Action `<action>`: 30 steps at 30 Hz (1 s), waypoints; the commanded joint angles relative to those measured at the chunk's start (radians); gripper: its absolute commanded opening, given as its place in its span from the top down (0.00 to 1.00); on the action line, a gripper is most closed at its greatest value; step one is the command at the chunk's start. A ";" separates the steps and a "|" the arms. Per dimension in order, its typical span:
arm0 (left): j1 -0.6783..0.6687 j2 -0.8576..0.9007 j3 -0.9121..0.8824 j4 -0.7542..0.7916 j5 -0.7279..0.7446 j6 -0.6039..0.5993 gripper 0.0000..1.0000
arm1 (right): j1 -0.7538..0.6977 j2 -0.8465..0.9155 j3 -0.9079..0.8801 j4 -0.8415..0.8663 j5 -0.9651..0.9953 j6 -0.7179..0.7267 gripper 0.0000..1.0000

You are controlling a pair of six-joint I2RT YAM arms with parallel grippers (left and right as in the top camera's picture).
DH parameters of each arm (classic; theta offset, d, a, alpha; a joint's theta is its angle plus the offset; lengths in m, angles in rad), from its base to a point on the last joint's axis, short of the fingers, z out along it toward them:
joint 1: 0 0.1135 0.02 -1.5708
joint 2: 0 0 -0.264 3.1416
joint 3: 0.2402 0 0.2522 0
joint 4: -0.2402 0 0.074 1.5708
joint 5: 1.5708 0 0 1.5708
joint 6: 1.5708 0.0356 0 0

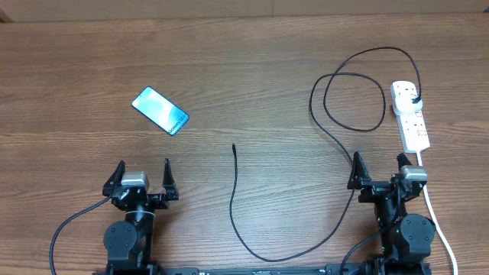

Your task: Plug charger to phone and switch on socket

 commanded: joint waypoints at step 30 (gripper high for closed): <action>-0.002 -0.011 -0.003 0.002 0.019 0.002 0.00 | 0.006 -0.009 -0.008 0.005 0.006 -0.006 0.00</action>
